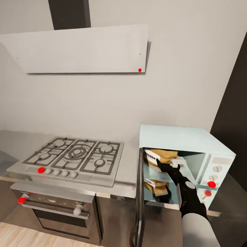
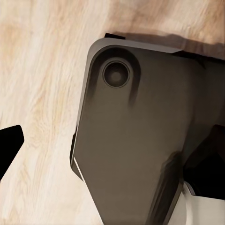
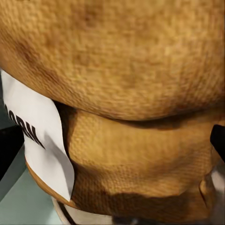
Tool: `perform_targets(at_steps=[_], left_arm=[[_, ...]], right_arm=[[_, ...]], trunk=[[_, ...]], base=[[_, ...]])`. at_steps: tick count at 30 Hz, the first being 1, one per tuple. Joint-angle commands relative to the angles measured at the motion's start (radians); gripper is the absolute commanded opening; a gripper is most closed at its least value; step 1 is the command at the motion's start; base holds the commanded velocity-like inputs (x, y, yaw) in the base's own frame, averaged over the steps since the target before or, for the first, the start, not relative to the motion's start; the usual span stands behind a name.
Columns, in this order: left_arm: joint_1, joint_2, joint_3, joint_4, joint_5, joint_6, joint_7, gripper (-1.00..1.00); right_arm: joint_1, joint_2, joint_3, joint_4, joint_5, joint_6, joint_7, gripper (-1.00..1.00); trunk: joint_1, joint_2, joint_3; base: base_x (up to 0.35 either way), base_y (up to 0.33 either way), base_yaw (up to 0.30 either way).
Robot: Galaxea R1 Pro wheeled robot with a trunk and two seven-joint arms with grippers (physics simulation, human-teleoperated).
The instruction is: In the kitchen, take the popcorn bag from the countertop, put it into the microwave, and heat it until the popcorn is cooked so the cooked popcorn ends up inside the bag.
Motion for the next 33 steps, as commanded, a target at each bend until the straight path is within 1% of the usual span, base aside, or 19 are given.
perform_targets(at_steps=[1, 6, 11, 19, 21, 22, 25, 33], left_arm=[[0.0, 0.0, 0.001, 0.0, 0.003, -0.003, 0.001, 1.0], [0.0, 0.0, 0.002, -0.001, 0.004, -0.006, 0.004, 1.0], [0.0, 0.0, 0.002, 0.0, 0.006, -0.006, 0.009, 1.0], [0.0, -0.001, 0.003, 0.0, 0.006, -0.006, 0.01, 1.0], [0.0, -0.001, 0.003, -0.001, 0.006, -0.006, 0.01, 1.0], [0.0, -0.001, 0.003, 0.0, 0.006, -0.006, 0.01, 1.0], [0.0, 0.0, 0.003, -0.001, 0.006, -0.006, 0.01, 1.0], [0.0, 0.0, 0.003, -0.001, 0.006, -0.006, 0.01, 1.0]], right_arm=[[-0.002, 0.001, -0.007, -0.001, 0.011, -0.006, 0.009, 1.0], [-0.002, 0.001, -0.006, -0.002, 0.011, -0.008, 0.02, 1.0], [-0.002, 0.001, -0.006, -0.005, 0.013, -0.006, 0.028, 1.0], [-0.002, 0.001, -0.005, -0.05, 0.018, 0.008, 0.023, 1.0], [-0.002, 0.001, -0.005, -0.082, 0.022, 0.024, 0.025, 1.0], [-0.002, 0.001, -0.004, -0.096, 0.023, 0.044, 0.025, 1.0], [-0.002, 0.001, -0.005, -0.111, 0.024, 0.085, 0.026, 1.0], [-0.002, 0.001, -0.005, -0.114, 0.029, 0.096, 0.027, 1.0]], trunk=[[0.0, -0.001, -0.001], [0.0, -0.001, -0.001], [0.0, -0.001, -0.001], [0.0, -0.001, -0.001], [0.0, -0.001, -0.001], [0.0, -0.001, -0.001], [0.0, -0.001, -0.001], [0.0, -0.001, -0.001]], base=[[0.031, 0.0, 0.0], [-0.043, 0.0, 0.0], [-0.298, 0.0, 0.0], [-0.333, 0.0, 0.0], [-0.334, 0.0, 0.0], [-0.334, 0.0, 0.0], [-0.334, 0.0, 0.0], [-0.334, 0.0, 0.0]])
